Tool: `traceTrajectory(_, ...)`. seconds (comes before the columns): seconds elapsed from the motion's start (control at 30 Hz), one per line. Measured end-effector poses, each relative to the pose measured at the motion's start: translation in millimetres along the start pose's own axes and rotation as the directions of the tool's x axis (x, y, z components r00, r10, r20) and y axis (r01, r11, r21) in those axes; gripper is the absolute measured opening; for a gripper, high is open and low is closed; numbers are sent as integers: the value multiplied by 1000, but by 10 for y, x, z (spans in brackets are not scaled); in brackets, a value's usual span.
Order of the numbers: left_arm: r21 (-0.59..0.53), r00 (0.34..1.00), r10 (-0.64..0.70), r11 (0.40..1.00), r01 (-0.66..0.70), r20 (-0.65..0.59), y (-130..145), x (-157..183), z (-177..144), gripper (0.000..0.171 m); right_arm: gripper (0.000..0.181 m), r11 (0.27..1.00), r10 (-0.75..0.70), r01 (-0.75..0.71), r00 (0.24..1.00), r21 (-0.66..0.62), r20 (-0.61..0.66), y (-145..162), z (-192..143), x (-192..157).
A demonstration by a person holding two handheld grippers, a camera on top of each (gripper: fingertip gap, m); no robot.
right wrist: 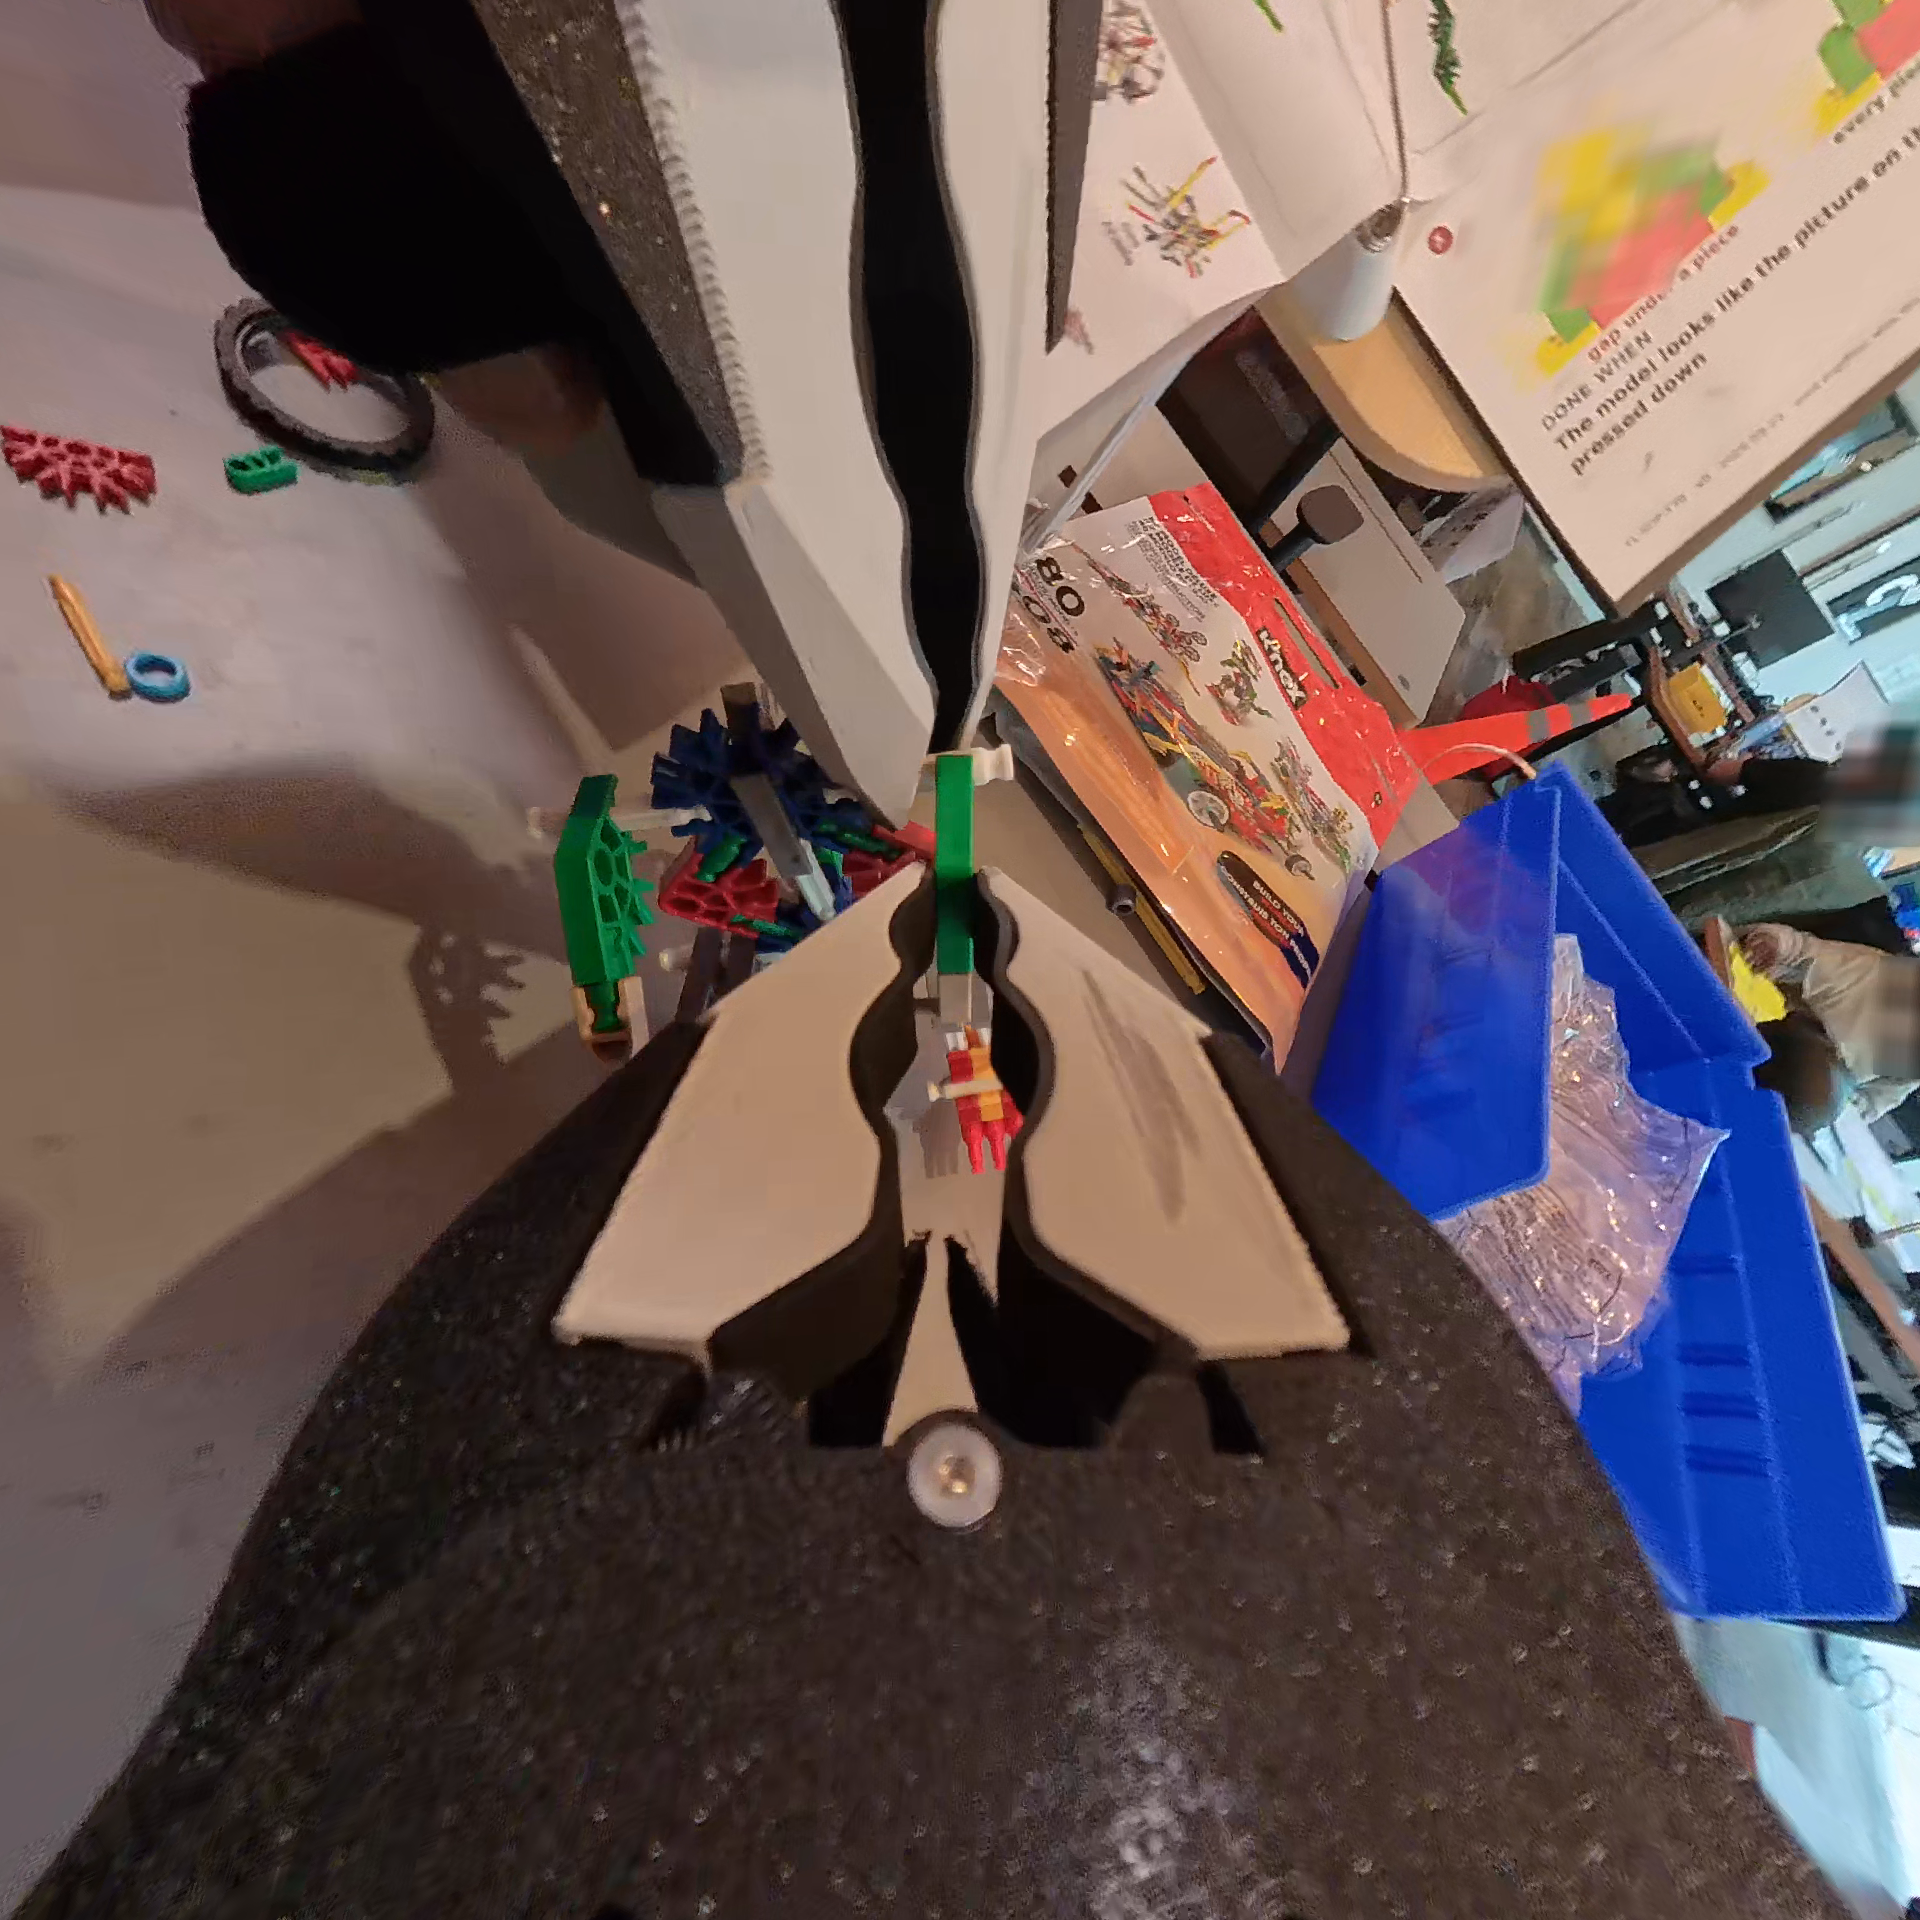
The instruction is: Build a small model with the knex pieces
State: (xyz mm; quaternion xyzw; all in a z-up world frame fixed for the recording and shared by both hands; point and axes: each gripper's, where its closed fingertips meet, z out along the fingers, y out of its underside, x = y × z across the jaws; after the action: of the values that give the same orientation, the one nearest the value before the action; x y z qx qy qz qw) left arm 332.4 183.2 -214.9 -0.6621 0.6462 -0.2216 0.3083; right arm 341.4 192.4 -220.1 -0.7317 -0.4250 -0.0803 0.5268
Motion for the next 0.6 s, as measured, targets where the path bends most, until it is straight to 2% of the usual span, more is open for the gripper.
traceTrajectory(0.1, 18, 999, -4, 1000, 4, 46, 98, 73, 15, 9, 5, 996, -89, 89, 996, 6, 3, 17, -2, -99)
traceTrajectory(0.2, 70, 997, -67, 995, 64, 38, 167, 163, 13, 10, 6, 982, -184, 185, 983, 31, -15, 25, -24, -189)
traceTrajectory(0.43, 152, 985, -165, 976, 157, 41, 246, 289, -25, 21, 6, 950, -300, 304, 952, 78, -54, -20, -72, -305)
traceTrajectory(0.6, 190, 972, -234, 953, 237, -40, 186, 242, -61, 24, 6, 934, -347, 349, 937, 76, -45, 30, -104, -338)
